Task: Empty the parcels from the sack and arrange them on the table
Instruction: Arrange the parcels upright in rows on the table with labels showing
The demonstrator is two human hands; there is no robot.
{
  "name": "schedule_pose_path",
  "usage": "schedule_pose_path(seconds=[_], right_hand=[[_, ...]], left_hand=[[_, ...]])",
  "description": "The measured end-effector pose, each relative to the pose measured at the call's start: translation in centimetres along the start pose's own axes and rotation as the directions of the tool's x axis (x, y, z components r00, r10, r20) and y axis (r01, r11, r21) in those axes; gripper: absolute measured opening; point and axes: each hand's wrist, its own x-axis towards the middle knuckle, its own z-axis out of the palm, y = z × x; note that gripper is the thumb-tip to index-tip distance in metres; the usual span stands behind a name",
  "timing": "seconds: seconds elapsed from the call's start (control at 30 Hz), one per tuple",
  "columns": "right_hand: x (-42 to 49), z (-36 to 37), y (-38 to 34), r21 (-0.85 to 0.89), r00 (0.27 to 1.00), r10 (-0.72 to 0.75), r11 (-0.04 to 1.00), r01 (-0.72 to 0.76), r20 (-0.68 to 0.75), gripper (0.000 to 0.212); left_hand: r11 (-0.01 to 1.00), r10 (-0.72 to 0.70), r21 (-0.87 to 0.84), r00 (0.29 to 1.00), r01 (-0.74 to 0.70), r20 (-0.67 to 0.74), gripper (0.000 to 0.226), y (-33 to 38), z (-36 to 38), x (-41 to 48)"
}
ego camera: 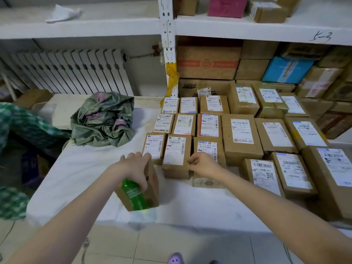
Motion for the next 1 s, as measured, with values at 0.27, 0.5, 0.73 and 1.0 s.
schedule_pose_path(seconds=[0.27,0.5,0.73,1.0], right_hand=[[-2.7,0.7,-3.0,0.245,0.656,0.295,0.760,-0.602,0.694,0.099],[-3.4,1.2,-4.5,0.758,0.771,0.209,0.157,-0.633,0.601,0.084],[-3.7,1.7,-4.5,0.840,0.832,0.303,0.146,-0.522,0.464,0.057],[-4.4,0.5,-1.7,0.786,0.943,0.151,0.523,-0.330,0.295,0.063]], left_hand=[[0.933,0.187,-0.289,0.975,-0.214,-0.118,0.105,0.4,-4.8,-2.3],[0.892,0.416,0.032,0.794,-0.450,-0.443,0.106,2.8,-3.5,-2.9],[0.764,0.514,-0.094,0.691,-0.638,-0.509,0.072,2.7,-2.9,-4.4],[0.354,0.182,-0.911,0.971,-0.211,-0.154,0.070,0.8,-1.3,-3.2]])
